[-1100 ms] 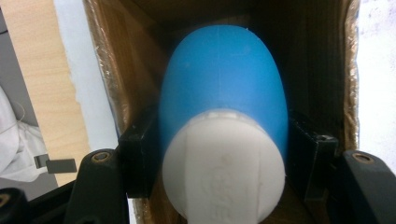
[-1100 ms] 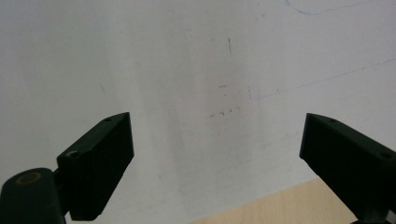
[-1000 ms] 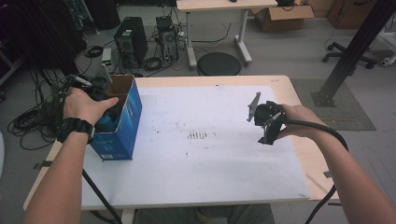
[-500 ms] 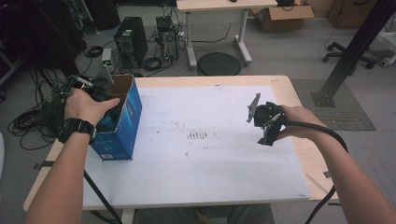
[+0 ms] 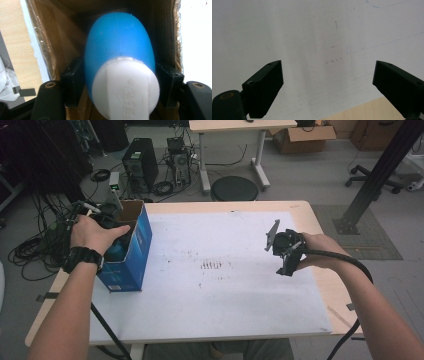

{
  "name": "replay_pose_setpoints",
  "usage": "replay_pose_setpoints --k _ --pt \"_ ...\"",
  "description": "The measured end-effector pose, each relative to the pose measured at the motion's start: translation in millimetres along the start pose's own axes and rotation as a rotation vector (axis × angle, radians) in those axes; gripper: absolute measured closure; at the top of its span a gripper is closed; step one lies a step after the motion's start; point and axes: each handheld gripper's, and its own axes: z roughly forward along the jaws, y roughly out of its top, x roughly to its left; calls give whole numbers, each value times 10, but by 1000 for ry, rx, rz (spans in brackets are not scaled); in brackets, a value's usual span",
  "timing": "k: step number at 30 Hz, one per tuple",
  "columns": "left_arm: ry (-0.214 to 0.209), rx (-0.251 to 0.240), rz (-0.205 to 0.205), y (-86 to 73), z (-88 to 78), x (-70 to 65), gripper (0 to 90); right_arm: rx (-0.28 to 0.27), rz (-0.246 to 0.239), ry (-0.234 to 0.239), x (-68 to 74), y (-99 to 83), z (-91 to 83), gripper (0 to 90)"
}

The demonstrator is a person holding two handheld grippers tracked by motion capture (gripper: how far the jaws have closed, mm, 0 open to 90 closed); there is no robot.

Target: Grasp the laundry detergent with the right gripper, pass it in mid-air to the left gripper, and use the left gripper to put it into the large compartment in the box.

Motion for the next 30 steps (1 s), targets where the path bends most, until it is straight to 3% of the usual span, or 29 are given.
replay_pose_setpoints --k 10,13,18,22,23,24,25,28,29,30 --pt "1 -15 23 -17 -184 -12 287 -6 1 -3 -7 -3 -22 92" --pt "20 -24 32 -23 -277 -16 263 -7 3 -7 -4 -4 -35 91" --pt "42 -56 72 -44 -546 -94 242 -22 7 -14 3 -21 -92 90" --pt "44 -76 110 -53 -660 -189 233 -31 14 -19 -4 -35 -117 89" --pt "37 -85 129 -56 -682 -229 229 -37 16 -20 -6 -37 -121 88" --pt "2 -84 159 -58 -702 -294 215 -45 19 -18 -5 -38 -124 87" --pt "2 -84 159 -58 -702 -294 204 -45 19 -18 -5 -38 -124 87" --pt "-15 -88 208 -53 -692 -412 193 -43 16 -19 2 -33 -123 86" --pt "-56 -91 235 -44 -665 -488 166 -46 14 -24 6 -31 -122 81" --pt "-56 -91 235 -44 -665 -488 168 -48 15 -25 10 -33 -121 80"
